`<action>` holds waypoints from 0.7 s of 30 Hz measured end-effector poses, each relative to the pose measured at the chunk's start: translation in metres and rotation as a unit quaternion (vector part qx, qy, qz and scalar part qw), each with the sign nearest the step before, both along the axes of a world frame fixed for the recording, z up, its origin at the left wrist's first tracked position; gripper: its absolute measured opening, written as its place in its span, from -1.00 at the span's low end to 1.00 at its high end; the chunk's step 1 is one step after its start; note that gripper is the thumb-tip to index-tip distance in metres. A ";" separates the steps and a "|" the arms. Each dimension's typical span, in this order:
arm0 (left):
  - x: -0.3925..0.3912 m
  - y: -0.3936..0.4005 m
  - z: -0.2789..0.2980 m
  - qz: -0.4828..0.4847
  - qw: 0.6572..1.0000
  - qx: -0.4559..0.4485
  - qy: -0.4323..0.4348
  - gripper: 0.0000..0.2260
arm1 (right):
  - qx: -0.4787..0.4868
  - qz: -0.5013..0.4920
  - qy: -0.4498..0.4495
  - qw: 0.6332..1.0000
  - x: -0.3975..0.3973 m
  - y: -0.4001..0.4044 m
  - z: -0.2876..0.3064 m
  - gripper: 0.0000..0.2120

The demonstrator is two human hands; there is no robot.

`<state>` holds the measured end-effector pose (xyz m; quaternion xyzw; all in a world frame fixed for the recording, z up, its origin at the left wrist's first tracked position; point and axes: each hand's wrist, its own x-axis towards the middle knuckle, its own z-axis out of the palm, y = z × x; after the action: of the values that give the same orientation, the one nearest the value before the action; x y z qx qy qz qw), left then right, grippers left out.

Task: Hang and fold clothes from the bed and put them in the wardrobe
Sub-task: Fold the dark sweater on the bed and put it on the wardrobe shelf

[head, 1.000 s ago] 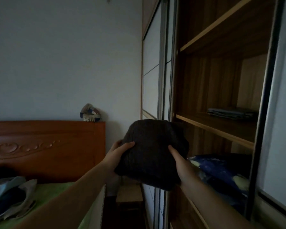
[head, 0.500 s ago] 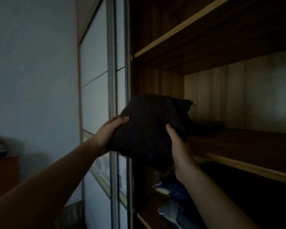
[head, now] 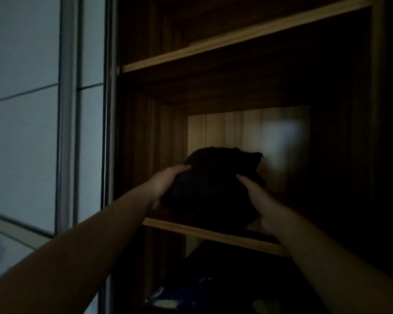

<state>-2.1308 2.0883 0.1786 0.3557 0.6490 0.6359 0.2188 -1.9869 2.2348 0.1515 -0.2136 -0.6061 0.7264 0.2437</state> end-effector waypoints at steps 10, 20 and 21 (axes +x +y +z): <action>-0.030 0.007 -0.021 0.018 0.919 0.024 0.392 -0.69 | 0.439 -0.194 -0.065 0.875 -0.020 0.007 0.003 -0.39; -0.084 0.006 -0.031 0.061 0.849 -0.053 0.522 -0.38 | 0.442 -0.152 -0.102 0.878 -0.074 0.011 0.004 -0.28; -0.090 0.007 -0.034 0.065 0.851 -0.054 0.518 -0.38 | 0.438 -0.150 -0.098 0.881 -0.080 0.010 0.003 -0.27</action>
<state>-2.2205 2.0952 0.1449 0.5781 0.7231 0.3363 -0.1728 -2.0667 2.2451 0.1545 -0.2433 -0.8440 0.3165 0.3582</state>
